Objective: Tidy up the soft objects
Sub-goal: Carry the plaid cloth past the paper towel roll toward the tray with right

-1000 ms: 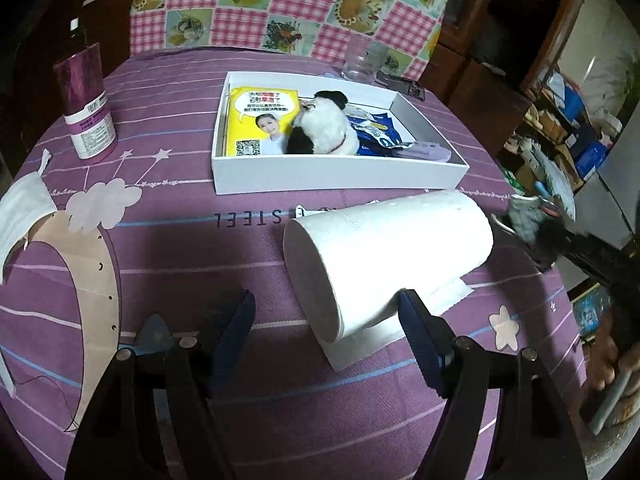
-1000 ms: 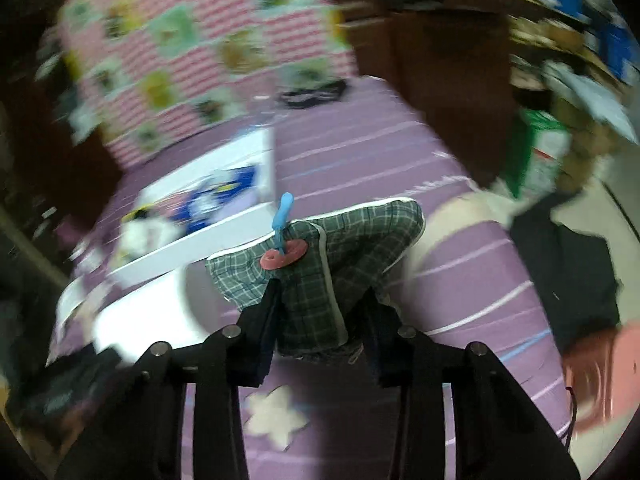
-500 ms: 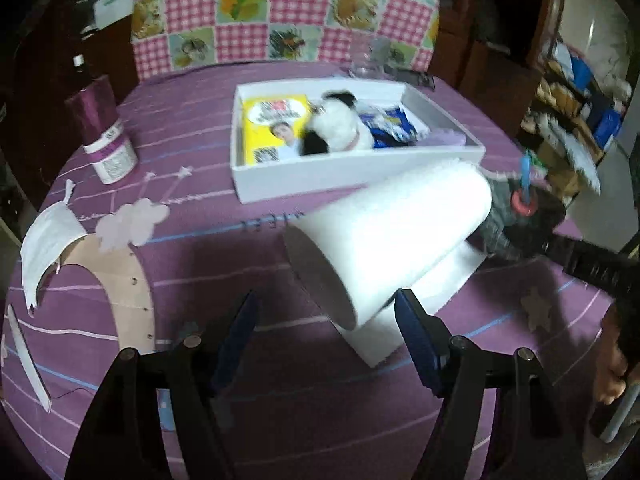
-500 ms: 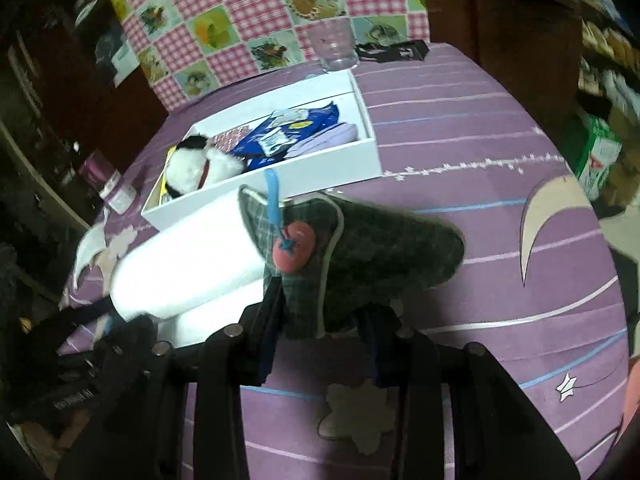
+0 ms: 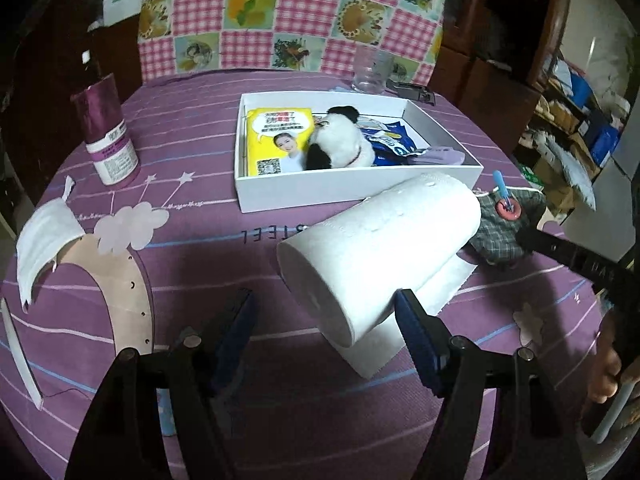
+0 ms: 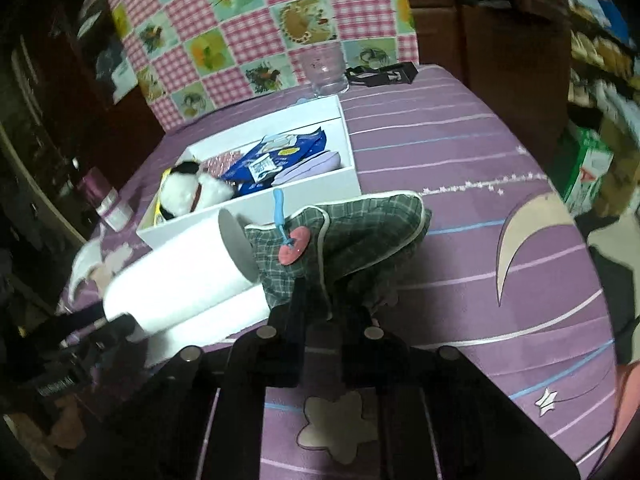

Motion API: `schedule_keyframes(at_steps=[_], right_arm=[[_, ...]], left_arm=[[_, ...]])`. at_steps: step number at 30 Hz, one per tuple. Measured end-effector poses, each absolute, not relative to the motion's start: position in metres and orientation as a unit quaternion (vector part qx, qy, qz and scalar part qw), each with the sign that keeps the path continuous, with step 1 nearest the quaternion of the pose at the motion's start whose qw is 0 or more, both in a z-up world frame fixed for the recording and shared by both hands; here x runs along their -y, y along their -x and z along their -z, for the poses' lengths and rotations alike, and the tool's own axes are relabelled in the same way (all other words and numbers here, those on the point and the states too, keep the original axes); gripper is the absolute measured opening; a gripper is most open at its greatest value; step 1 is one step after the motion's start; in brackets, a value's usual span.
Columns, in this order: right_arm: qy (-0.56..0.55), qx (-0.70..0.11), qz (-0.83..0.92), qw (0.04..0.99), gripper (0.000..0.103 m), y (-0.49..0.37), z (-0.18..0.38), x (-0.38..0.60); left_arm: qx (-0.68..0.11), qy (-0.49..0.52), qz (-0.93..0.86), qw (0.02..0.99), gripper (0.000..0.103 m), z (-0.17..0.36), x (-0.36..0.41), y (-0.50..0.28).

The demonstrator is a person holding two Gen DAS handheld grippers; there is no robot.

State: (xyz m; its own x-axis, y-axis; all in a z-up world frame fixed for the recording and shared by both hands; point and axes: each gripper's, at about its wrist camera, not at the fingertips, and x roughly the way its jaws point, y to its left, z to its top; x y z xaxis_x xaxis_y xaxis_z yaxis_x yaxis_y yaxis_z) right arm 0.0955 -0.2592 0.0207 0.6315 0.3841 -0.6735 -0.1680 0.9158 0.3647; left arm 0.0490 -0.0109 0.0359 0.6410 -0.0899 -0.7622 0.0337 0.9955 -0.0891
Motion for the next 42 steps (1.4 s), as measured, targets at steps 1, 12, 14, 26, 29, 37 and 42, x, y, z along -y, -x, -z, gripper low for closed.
schedule_keyframes(at_steps=[1, 12, 14, 26, 29, 37, 42], right_arm=[[-0.139, -0.396, -0.158, 0.894, 0.012, -0.094, -0.02, 0.26], [-0.151, -0.301, -0.181, 0.924, 0.009, -0.068, -0.043, 0.259], [-0.155, -0.289, -0.173, 0.929, 0.008, -0.066, -0.046, 0.262], [-0.179, -0.235, -0.183, 0.938, 0.001, -0.052, -0.062, 0.278], [-0.172, -0.278, -0.15, 0.933, 0.002, -0.061, -0.054, 0.275], [-0.108, -0.357, -0.089, 0.923, 0.073, -0.073, -0.034, 0.259], [0.024, -0.34, -0.024, 0.94, 0.073, -0.061, -0.034, 0.234]], left_arm=[[-0.422, 0.031, 0.034, 0.906, 0.071, -0.036, 0.012, -0.049], [-0.405, 0.022, 0.026, 0.914, 0.073, -0.039, 0.015, -0.044], [-0.403, 0.022, 0.024, 0.915, 0.074, -0.04, 0.015, -0.043], [-0.375, 0.031, 0.018, 0.926, 0.075, -0.049, 0.01, -0.039], [-0.372, 0.03, 0.018, 0.928, 0.075, -0.05, 0.01, -0.038], [-0.37, 0.018, 0.026, 0.928, 0.075, -0.05, 0.017, -0.037], [-0.366, 0.01, 0.046, 0.929, 0.078, -0.051, 0.022, -0.033]])
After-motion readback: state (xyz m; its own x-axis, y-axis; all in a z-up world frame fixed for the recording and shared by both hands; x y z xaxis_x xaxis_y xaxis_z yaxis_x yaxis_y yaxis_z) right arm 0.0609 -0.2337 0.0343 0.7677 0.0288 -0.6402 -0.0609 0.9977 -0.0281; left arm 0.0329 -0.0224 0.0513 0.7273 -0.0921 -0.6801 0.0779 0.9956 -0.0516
